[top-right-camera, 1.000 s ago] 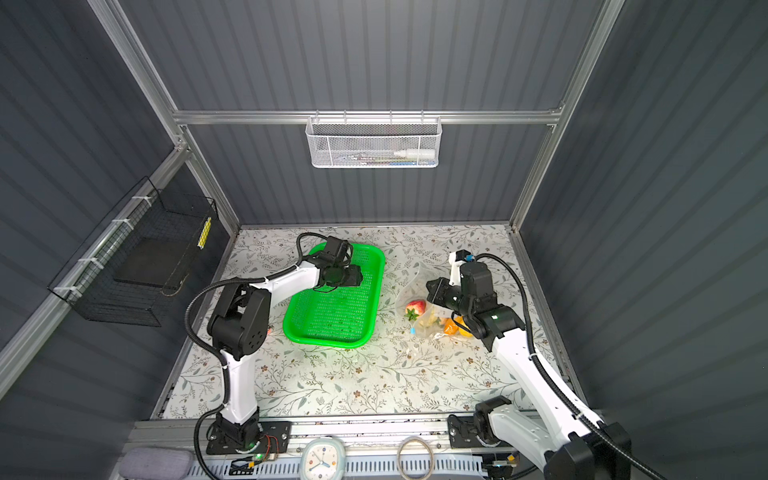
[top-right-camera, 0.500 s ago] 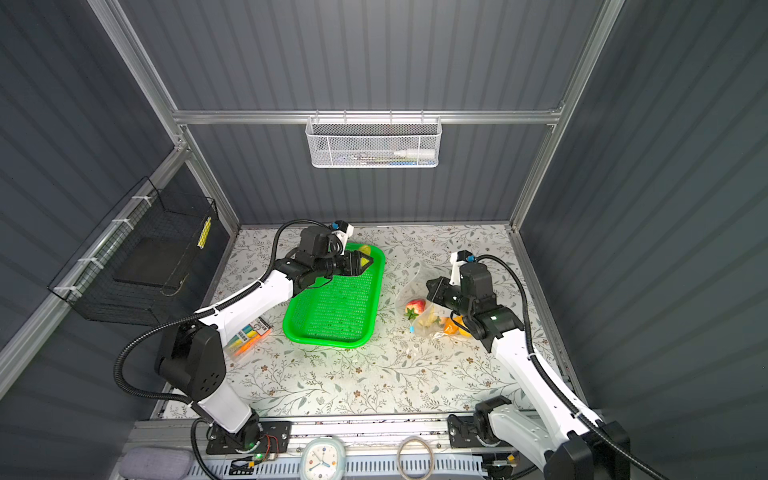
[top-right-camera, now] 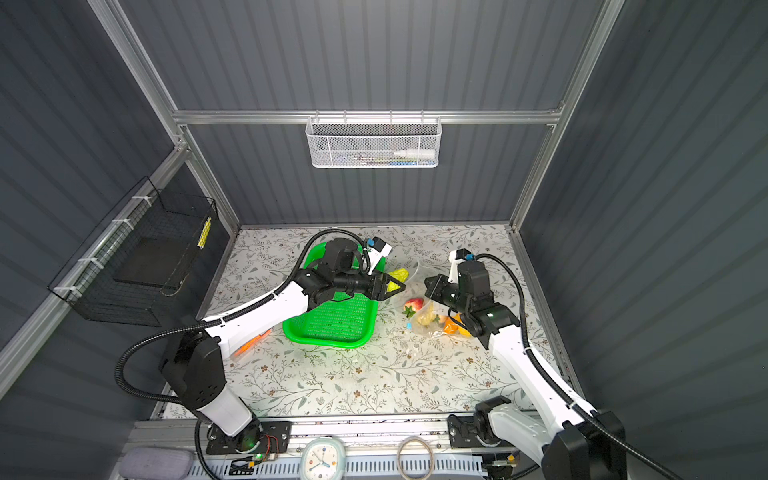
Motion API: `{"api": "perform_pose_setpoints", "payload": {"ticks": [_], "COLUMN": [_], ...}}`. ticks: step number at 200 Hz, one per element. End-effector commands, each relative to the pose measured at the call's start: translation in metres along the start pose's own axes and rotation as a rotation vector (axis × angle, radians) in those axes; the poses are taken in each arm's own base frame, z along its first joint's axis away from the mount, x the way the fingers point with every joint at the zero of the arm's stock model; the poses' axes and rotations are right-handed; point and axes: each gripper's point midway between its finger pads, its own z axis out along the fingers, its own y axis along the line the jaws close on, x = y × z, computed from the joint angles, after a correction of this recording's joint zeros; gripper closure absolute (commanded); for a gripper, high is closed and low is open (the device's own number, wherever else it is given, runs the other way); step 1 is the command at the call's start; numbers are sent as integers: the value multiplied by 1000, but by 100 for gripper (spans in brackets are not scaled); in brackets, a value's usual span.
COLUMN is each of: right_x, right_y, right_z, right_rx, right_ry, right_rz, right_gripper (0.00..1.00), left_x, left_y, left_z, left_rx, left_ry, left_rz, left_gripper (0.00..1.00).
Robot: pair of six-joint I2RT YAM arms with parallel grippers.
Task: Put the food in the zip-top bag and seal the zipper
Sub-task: 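Lift the yellow-green pear and carry it to the bag mouth, then lower the pear into the bag and open the left gripper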
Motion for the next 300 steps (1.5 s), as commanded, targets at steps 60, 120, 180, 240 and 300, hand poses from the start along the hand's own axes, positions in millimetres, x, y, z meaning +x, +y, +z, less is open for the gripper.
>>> {"api": "perform_pose_setpoints", "payload": {"ticks": [60,120,180,240,300], "right_x": [-9,-6,-4,-4,-5], "right_y": [15,15,13,12,11], "right_z": [-7,-8,-12,-13,-13], "right_rx": [-56,-65,-60,-56,-45], "right_ry": [-31,-30,-36,-38,-39], "right_rz": [-30,-40,-42,-40,-37], "right_gripper": [100,100,100,100,100], "left_x": [5,23,22,16,-14], "left_y": [-8,-9,14,11,-4], "left_z": [40,66,78,68,21], "left_rx": [28,17,-82,-103,-130], "left_ry": [109,194,181,148,-6], "left_rz": [19,12,-37,-52,-19], "left_gripper": [44,44,42,15,4]}}
